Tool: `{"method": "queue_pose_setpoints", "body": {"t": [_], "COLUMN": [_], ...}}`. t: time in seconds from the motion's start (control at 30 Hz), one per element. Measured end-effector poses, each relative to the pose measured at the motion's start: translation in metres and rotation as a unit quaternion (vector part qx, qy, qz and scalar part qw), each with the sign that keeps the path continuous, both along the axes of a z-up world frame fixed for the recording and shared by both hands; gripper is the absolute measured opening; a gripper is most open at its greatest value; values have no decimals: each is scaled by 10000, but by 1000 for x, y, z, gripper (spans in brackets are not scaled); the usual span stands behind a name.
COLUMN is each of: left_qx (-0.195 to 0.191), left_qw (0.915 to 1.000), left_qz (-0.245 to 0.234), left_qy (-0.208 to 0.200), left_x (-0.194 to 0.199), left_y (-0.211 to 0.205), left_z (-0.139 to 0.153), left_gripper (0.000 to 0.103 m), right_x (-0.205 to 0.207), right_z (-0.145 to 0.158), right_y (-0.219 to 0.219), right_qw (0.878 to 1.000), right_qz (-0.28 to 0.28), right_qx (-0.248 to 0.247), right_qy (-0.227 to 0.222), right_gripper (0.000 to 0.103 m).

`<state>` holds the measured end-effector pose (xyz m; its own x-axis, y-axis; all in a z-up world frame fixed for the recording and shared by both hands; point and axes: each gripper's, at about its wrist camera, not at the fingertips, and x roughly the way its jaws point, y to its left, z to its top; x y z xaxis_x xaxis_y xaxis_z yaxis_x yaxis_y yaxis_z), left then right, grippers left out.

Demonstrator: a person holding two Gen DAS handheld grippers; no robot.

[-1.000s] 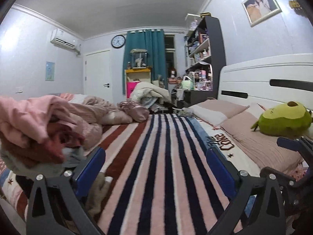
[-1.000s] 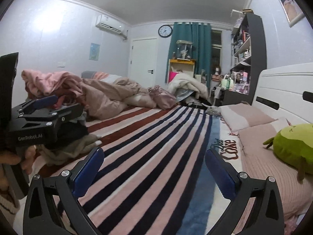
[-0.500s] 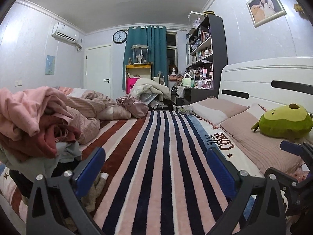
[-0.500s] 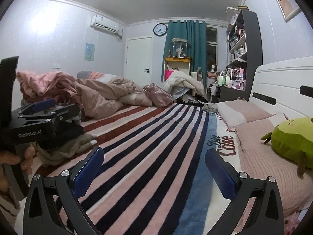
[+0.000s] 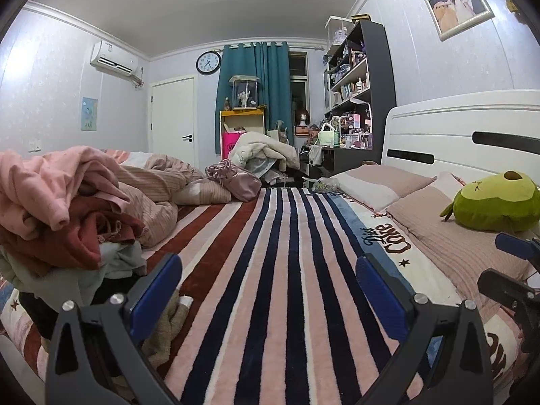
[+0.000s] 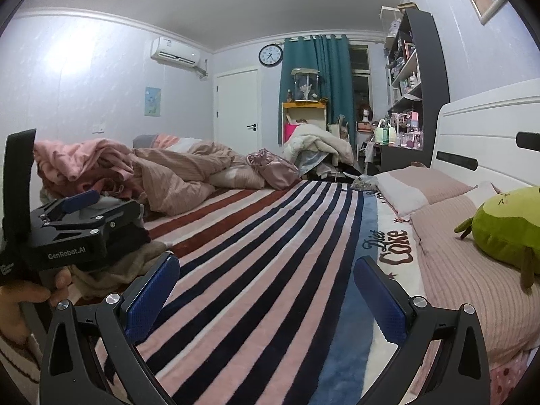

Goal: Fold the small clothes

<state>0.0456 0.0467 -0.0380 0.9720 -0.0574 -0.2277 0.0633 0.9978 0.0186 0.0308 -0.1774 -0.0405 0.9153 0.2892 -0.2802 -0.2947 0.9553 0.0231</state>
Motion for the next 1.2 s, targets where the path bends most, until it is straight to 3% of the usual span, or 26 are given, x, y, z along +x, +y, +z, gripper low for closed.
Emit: {"method": "queue_pose_setpoints", "body": {"t": [0.53,1.2], "left_qx": [52,21], "left_qw": [9999,9998], "left_qz": [-70,-188], "left_qy": [51,114], "left_x": [3,6], "left_y": [-6,-9], "left_z": [-6,-9], "left_gripper": [102,102], "right_x": [1,3], "right_z": [-3,-5], "right_y": [-4,-3], "right_qw": [9995,9996], "right_qz": [-316,-273], "right_qx": [-77,31], "right_qy": [17,19], "right_gripper": [103,103]}}
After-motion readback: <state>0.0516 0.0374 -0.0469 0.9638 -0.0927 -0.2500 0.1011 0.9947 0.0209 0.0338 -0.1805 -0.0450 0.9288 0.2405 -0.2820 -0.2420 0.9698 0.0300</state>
